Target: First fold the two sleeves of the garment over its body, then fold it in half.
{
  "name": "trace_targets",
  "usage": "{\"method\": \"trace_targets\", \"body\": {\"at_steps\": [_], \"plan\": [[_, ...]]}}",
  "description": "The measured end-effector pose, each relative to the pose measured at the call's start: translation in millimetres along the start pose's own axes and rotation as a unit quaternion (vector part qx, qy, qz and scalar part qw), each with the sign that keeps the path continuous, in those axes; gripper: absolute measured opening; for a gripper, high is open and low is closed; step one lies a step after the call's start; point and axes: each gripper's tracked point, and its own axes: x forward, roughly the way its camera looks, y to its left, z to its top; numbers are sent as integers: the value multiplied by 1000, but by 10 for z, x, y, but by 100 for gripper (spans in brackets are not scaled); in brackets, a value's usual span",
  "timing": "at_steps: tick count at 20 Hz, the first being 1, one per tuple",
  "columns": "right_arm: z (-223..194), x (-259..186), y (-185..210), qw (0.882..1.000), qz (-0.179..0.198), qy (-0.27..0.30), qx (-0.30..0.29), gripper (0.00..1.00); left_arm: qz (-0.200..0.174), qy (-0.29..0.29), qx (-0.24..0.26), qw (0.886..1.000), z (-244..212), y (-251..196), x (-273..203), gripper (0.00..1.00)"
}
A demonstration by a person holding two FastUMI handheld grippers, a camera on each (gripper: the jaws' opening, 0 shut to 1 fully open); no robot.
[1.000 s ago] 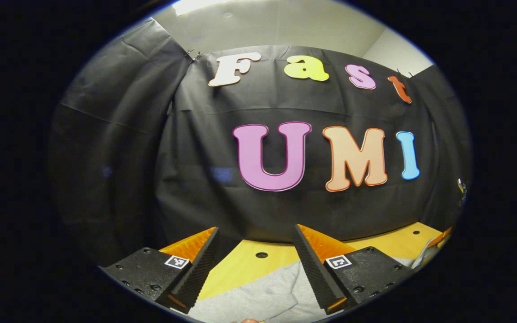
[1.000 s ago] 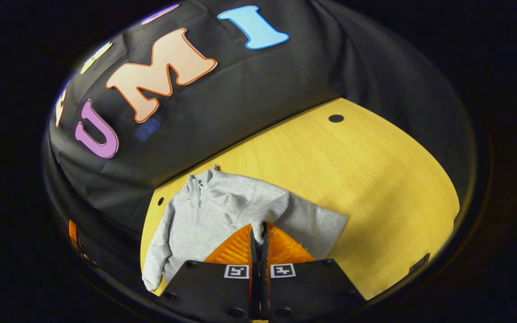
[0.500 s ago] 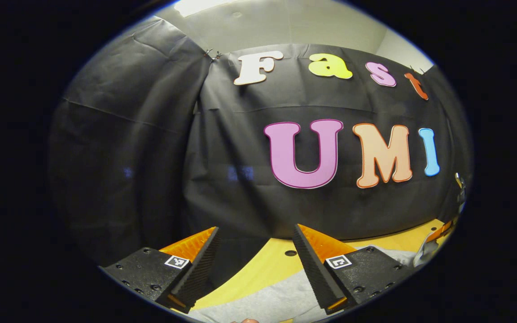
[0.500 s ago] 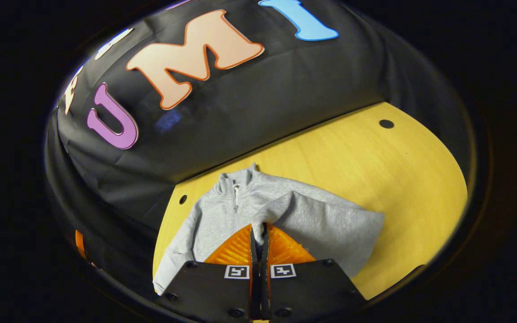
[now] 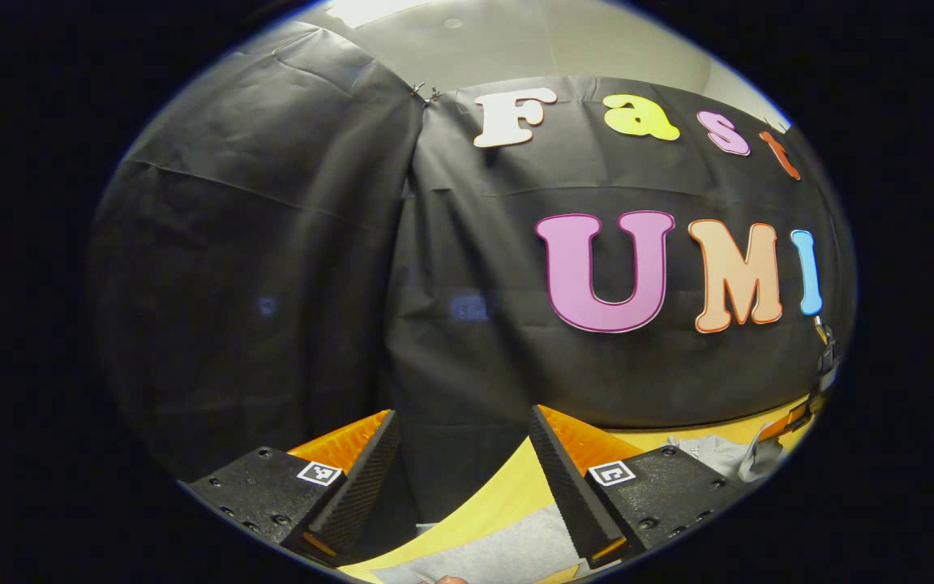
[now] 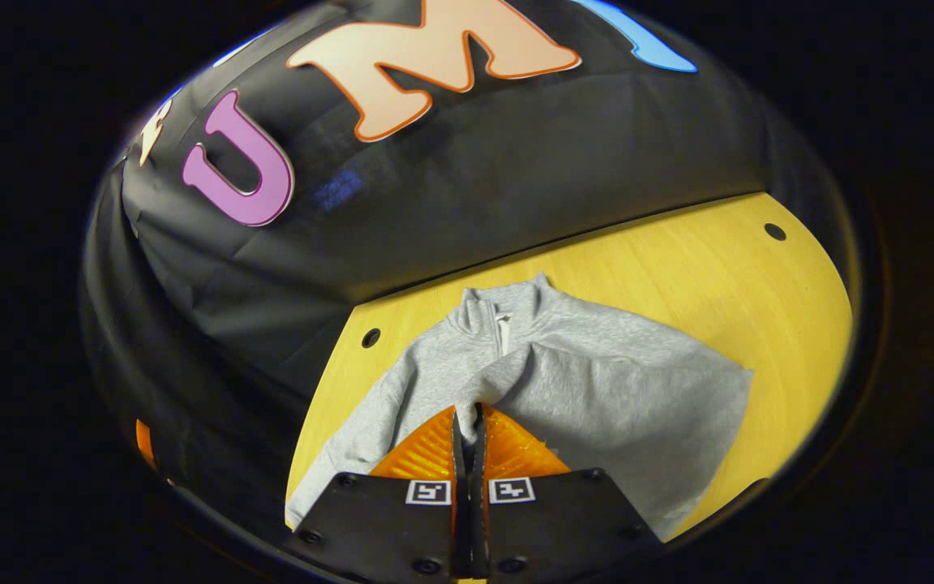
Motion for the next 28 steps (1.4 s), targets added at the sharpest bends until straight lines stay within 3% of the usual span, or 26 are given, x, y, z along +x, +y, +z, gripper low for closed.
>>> {"method": "trace_targets", "body": {"at_steps": [9,14,18,19,24,27,28], "plan": [[-443,655,709,998,24,54,-23,3,48,17,-4,999,-188,542,-122,96],[-815,963,830,994,14,94,-48,2,74,33,-3,997,-321,786,-226,94],[-944,1114,897,994,13,108,-23,5,88,41,-4,995,-426,947,-295,93],[-956,1165,924,994,16,106,-15,15,89,44,-5,995,-484,967,-293,93],[-787,1016,1107,996,44,78,-15,92,81,78,-23,993,-847,914,-281,93],[-634,845,1089,996,42,45,-57,98,64,117,-20,991,-1275,815,-315,94],[-601,749,1078,996,44,37,-71,93,59,137,-18,989,-1436,794,-331,94]]}}
